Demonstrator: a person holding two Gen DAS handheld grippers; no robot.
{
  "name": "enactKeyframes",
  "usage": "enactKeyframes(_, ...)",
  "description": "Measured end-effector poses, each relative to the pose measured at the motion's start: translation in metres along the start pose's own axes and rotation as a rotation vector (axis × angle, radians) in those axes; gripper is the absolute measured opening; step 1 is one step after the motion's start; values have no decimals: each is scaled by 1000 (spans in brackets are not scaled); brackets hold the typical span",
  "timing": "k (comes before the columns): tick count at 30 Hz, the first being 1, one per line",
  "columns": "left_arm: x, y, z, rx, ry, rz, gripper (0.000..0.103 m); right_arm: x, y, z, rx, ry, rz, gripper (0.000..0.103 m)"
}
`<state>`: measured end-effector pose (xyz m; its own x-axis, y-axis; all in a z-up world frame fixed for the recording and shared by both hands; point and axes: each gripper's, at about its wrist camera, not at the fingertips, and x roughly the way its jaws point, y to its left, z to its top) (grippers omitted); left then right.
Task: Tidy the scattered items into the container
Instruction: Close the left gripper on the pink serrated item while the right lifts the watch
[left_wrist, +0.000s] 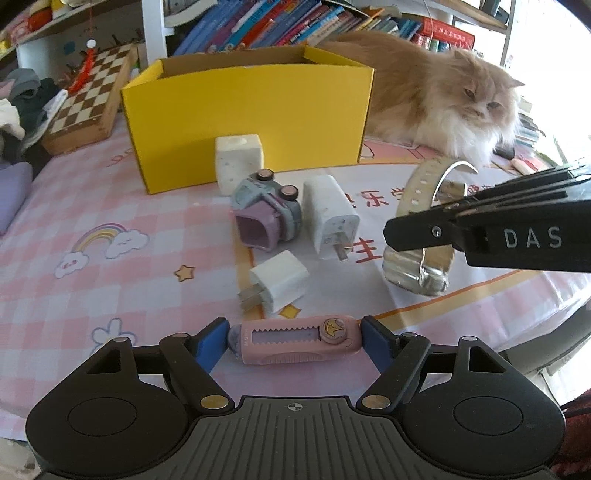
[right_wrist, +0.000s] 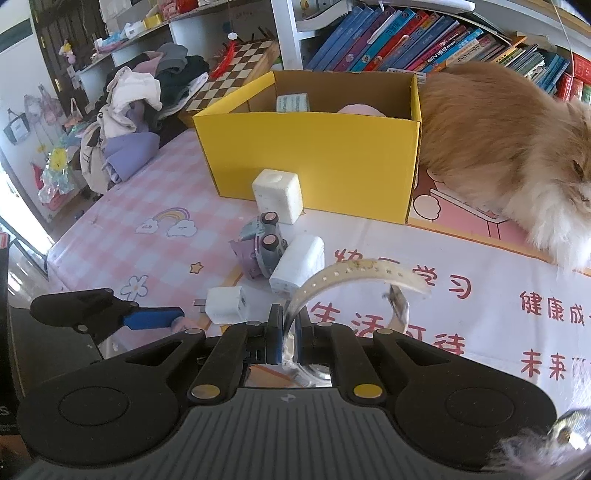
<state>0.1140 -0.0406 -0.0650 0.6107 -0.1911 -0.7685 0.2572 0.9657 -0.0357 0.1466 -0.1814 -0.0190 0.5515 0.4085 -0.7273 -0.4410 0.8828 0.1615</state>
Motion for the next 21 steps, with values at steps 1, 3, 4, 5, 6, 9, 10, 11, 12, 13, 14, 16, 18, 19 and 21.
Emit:
enactKeyframes(1,-2,1,0,0,-4,3,78,0,1,0,1,-1,1,6)
enactKeyframes(3,-7,4,-1,-2,-14,11,78,-1,4,-1,1,-5,1,6)
enactKeyframes(4,-9,5,-1,-5,-20,16,78,-2,6,-1,1,-8,2,6)
enactKeyframes(5,-11,7,-1,-7,-26,20,78,-3,7,-1,1,-10,3,6)
enactKeyframes(6,-13,9,-2,-10,-32,24,78,-3,8,-1,1,-12,3,6)
enactKeyframes(9,-21,14,-2,-16,-55,35,78,-6,13,-2,0,-18,2,6)
enactKeyframes(10,-24,15,-1,-15,-63,38,78,-6,14,-2,-2,-20,1,6)
enactKeyframes(11,-27,16,-1,-13,-71,41,78,-7,16,-2,-5,-21,0,6)
enactKeyframes(12,-29,17,-1,-11,-78,43,78,-8,18,-2,-9,-23,-1,6)
enactKeyframes(13,-32,18,-1,-9,-85,46,78,-8,19,-2,-13,-25,-1,6)
enactKeyframes(14,-34,19,-1,-7,-91,48,78,-9,21,-3,-16,-27,-2,6)
enactKeyframes(16,-38,20,-1,-2,-102,51,78,-10,24,-3,-20,-31,-2,6)
enactKeyframes(18,-41,21,-1,1,-112,53,78,-12,26,-4,-23,-36,-3,6)
enactKeyframes(19,-43,21,-1,3,-116,54,78,-12,27,-4,-24,-38,-3,6)
enactKeyframes(21,-47,22,1,6,-127,55,78,-14,28,-4,-26,-40,-5,6)
